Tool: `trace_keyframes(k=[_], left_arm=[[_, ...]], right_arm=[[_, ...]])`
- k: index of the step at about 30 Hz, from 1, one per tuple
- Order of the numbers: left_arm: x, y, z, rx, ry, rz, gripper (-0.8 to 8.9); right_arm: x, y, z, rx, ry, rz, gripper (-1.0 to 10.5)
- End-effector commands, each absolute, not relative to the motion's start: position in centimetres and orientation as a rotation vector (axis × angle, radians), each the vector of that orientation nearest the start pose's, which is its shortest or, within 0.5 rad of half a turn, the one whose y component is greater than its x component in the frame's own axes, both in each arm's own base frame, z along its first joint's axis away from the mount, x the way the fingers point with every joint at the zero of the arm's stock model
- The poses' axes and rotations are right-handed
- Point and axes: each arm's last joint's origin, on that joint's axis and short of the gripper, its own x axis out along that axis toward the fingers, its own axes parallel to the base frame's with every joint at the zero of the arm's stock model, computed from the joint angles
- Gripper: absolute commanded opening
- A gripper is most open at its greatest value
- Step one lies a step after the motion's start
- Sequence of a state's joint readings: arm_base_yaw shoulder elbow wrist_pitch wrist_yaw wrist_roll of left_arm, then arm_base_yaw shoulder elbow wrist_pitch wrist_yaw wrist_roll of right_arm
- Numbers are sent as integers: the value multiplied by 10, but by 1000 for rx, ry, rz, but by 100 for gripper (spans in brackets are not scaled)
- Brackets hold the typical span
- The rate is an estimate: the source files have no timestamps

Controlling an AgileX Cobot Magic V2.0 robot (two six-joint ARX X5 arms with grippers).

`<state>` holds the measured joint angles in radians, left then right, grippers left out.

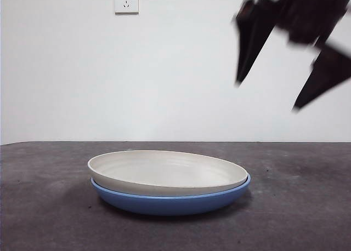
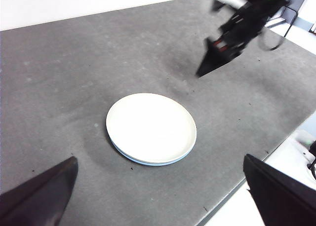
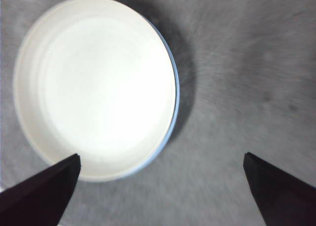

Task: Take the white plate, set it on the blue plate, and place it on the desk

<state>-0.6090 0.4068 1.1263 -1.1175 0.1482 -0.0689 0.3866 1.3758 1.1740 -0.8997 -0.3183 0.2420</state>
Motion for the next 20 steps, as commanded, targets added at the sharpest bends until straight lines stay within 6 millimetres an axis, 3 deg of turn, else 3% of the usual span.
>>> trace_keyframes(k=[1,5,9,15,20], left_arm=[[6,-10,380,33,400,-738,751],[6,-10,380,32,401,-738,751],[6,-10,380,25,404,-736,751],[6,-10,380,-2,414,-730,751],[6,-9,380,-3,418,-730,751]], right_arm=[[213,99,320,125,1085,506,559],[161,78,353,105,968,507,559],[113,57,370,110,890,517,559],[58,32,374,102,855,503,559],[29,19,371,104,836,505,559]])
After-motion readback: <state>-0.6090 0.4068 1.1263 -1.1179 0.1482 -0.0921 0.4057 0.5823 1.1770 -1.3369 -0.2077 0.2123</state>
